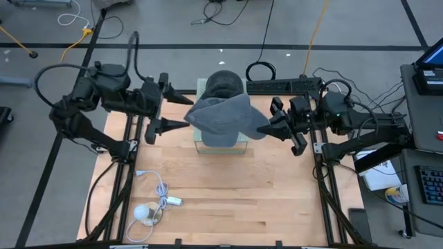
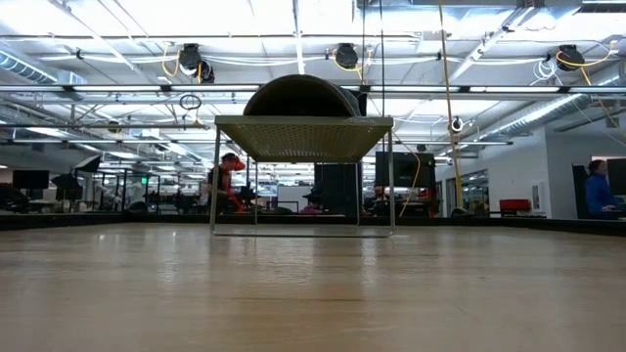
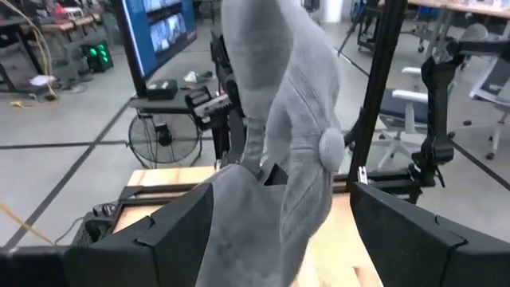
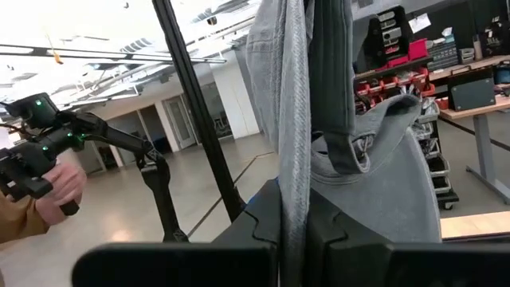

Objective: Pick & Place hat
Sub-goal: Stack the gray cap on top of the gray cap on the shelf

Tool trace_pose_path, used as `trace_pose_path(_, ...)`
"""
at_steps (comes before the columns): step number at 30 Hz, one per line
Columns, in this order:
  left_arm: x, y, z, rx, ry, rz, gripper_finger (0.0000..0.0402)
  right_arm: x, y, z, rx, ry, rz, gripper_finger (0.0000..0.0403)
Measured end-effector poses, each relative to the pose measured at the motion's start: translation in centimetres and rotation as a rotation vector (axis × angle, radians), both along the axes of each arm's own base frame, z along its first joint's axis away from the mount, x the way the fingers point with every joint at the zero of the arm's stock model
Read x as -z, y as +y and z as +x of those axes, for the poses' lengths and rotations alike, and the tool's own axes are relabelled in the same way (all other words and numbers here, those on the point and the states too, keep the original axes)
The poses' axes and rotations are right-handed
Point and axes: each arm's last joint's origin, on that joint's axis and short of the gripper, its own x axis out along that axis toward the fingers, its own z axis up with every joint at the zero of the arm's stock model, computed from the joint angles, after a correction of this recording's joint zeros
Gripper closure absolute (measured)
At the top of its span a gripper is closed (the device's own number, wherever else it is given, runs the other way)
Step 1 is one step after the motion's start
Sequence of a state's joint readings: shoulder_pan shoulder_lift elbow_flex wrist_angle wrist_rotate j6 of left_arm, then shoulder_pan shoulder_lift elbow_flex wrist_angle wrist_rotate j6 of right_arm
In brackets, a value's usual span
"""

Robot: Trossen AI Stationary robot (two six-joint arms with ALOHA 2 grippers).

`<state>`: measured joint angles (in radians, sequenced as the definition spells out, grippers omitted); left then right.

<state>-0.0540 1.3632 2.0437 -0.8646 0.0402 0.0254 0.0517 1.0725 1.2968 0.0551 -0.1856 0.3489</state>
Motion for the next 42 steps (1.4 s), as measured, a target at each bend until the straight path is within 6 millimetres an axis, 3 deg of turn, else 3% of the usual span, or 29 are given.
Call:
trace_pose_path(10, 0.8, -1.0, 1.8, 0.026, 0.035, 0.006, 0.0105, 0.3, 0.0, 0.1, -0.001, 0.031, 0.000, 0.0399)
trace_pose_path(30, 0.4, -1.8, 1.7, 0.049, -0.004, -0.050, 0.0109, 0.4, 0.0, 0.1, 0.001, 0.041, 0.002, 0.0398)
trace_pose_path(34, 0.4, -1.8, 1.7, 0.049, -0.004, -0.051, 0.0148, 0.4, 0.0, 0.1, 0.001, 0.043, 0.002, 0.0397)
trace_pose_path(42, 0.4, -1.8, 1.7, 0.049, 0.000, -0.054, 0.0273, 0.4, 0.0, 0.1, -0.002, 0.042, 0.000, 0.0397)
